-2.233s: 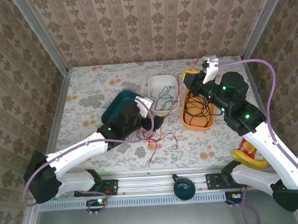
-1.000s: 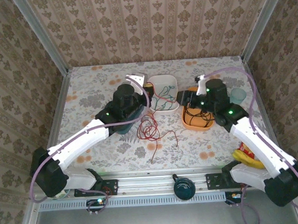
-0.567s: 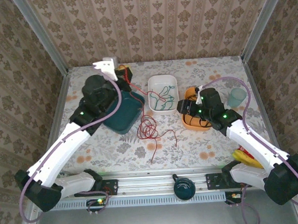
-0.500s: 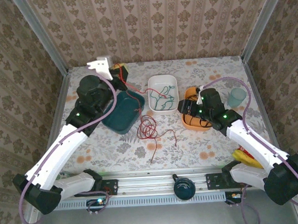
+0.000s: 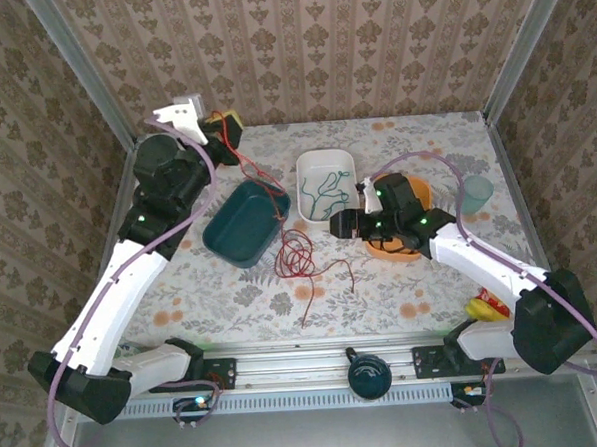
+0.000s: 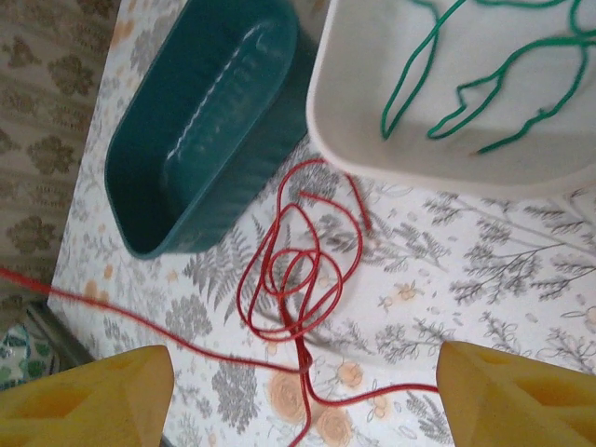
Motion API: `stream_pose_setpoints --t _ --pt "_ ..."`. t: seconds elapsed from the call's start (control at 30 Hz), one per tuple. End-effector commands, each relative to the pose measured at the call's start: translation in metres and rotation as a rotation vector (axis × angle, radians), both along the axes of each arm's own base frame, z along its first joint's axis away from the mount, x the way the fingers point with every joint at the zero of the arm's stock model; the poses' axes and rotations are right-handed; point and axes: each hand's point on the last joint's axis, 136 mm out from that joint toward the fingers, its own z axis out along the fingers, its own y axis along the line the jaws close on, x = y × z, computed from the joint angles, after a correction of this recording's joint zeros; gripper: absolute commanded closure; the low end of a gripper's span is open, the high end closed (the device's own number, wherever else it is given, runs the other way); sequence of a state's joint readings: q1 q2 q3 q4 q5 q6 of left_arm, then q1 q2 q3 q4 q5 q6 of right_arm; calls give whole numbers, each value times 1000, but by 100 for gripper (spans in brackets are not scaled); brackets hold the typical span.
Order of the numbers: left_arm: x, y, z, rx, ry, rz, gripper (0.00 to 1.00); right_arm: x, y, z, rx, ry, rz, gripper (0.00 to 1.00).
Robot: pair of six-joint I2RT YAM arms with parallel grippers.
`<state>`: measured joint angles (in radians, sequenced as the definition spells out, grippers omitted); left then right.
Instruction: Untangle the cables
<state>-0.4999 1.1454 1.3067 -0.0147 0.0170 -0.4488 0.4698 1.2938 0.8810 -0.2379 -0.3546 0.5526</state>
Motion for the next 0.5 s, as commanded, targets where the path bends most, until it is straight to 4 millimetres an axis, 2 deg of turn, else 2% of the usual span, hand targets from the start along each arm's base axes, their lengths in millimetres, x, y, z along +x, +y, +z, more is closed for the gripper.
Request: stream_pose_setpoints --t 0.0,0.03,0.1,0.27,0.3,0.47 --pt "11 52 11 3 29 212 100 0 4 8 6 -15 33 24" --pt "15 64 8 1 52 249 100 0 5 8 2 -15 39 24" --pt "18 66 6 -9 63 225 100 -3 10 9 6 -20 76 24" --pt "21 40 -11 -41 107 95 100 -23 46 4 6 -12 277 23" --pt "21 37 -16 -43 121 87 100 -27 54 -7 -24 15 316 24" --pt "18 34 -29 -47 141 83 100 -41 91 -34 -169 35 480 24"
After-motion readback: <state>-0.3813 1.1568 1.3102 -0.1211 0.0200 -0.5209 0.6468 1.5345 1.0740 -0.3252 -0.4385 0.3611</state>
